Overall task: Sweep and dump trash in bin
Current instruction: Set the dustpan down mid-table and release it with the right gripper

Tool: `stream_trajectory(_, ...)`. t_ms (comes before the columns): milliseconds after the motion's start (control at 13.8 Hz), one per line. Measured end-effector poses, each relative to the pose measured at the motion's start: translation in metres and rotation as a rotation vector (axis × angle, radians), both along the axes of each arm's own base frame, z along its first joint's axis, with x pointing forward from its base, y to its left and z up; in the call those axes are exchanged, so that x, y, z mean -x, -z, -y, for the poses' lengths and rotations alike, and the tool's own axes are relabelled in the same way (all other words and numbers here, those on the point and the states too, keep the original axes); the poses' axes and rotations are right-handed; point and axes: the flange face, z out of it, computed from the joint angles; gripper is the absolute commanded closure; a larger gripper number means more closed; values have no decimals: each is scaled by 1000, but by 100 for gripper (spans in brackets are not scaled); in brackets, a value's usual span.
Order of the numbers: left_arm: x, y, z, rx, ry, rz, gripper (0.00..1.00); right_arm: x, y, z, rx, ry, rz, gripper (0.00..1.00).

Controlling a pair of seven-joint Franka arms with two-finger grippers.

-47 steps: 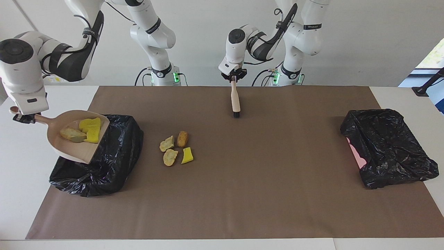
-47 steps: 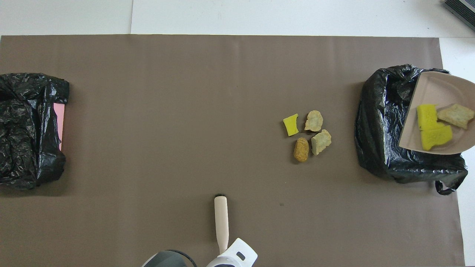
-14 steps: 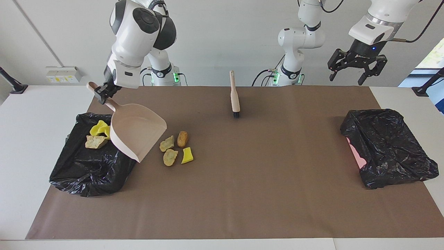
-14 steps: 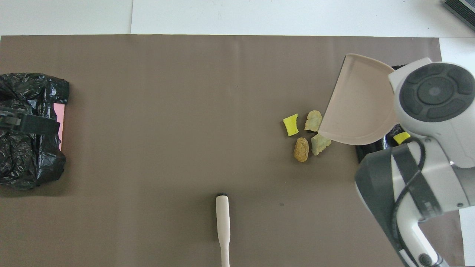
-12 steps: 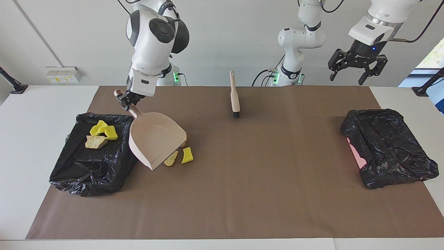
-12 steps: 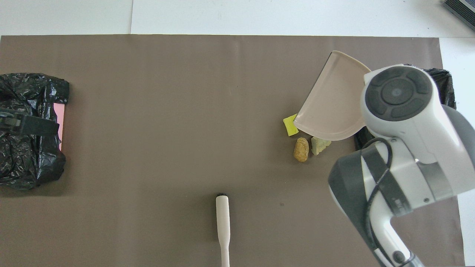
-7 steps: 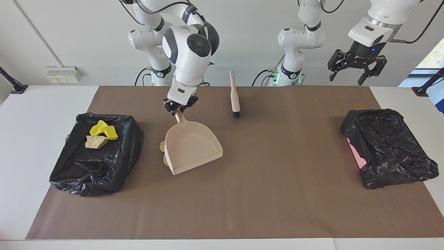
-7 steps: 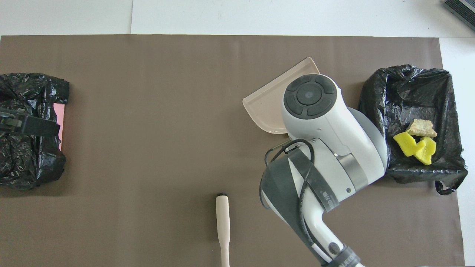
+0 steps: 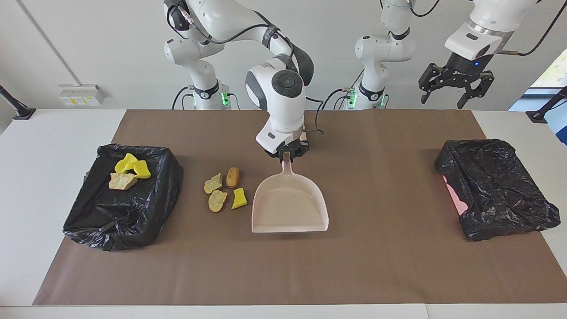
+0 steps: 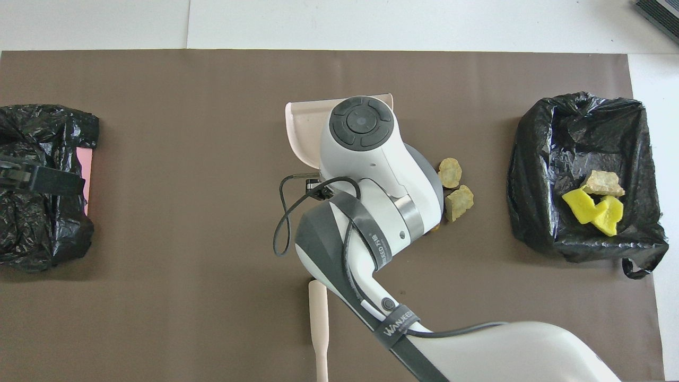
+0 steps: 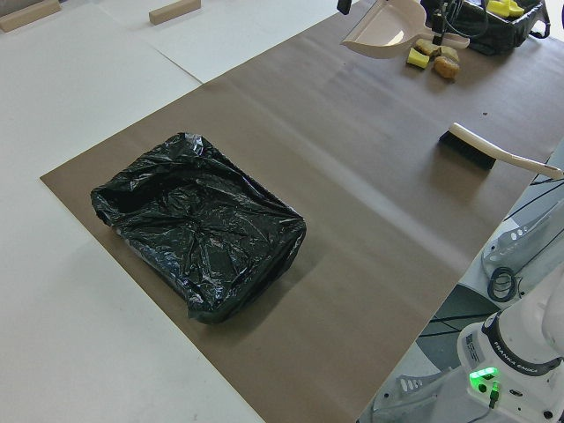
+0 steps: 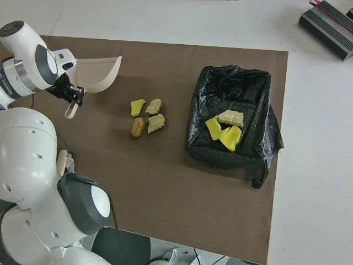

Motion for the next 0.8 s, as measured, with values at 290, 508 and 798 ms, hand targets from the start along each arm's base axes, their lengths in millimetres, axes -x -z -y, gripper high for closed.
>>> stream_trajectory(290,0,0,0,0,0,0,0,-21,33,-27,-40,57,39,100)
stream_trajectory(508,0,0,0,0,0,0,0,-29,56,-29,-49,67,50,100)
stream_trajectory(798,0,0,0,0,0,-1,0,-31,75,-29,-46,70,44,63)
